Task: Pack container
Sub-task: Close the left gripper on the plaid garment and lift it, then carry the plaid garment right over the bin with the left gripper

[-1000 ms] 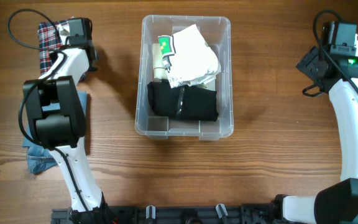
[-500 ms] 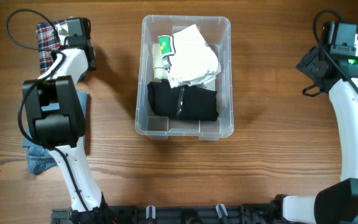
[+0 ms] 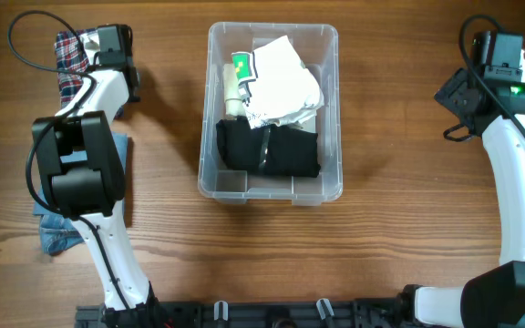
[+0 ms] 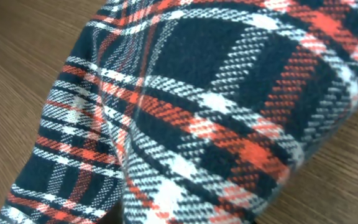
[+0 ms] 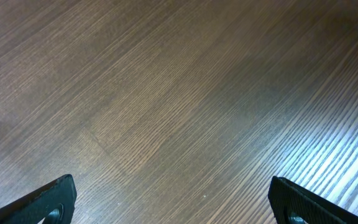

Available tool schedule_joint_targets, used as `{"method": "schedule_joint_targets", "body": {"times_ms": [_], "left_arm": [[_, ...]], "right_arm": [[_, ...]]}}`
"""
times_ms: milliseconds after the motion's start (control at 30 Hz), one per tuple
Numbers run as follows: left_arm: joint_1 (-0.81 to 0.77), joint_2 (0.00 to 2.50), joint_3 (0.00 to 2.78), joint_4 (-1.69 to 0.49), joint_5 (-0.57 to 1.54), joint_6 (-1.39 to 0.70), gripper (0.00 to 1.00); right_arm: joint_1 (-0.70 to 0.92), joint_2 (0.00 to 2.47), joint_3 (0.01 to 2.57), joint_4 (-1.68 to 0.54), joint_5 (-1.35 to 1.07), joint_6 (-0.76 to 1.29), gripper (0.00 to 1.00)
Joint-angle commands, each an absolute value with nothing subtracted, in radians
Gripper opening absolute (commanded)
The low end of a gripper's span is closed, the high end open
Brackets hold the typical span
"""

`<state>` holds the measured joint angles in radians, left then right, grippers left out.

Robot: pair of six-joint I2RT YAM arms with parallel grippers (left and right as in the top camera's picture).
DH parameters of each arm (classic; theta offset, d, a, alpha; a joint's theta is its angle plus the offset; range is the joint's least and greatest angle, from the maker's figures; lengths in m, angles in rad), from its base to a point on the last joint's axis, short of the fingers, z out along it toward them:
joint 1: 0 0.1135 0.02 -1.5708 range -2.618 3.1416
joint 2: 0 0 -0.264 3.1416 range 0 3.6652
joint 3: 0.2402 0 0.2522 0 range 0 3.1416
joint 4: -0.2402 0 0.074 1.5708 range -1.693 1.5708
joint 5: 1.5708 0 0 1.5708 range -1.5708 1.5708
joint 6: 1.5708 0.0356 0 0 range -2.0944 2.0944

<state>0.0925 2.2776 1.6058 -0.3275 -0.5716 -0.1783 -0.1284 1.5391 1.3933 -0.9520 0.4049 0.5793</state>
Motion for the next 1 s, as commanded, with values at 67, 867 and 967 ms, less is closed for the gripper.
{"method": "schedule_joint_targets", "body": {"times_ms": [67,867,967], "left_arm": [[0.084,2.215,1.596,-0.393,-0.562,-0.187,0.07],[-0.270,1.720,1.596,-0.728,-0.411,-0.297,0.07],[-0.327,1.699,1.596,-0.736,-0.412,-0.269,0.06]], "right_arm": [[-0.133,1.547,1.383,-0.948,0.418,0.583,1.00],[-0.133,1.547,1.383,-0.928,0.418,0.583,1.00],[-0.133,1.547,1.383,-0.927,0.418,0.583,1.00]]}}
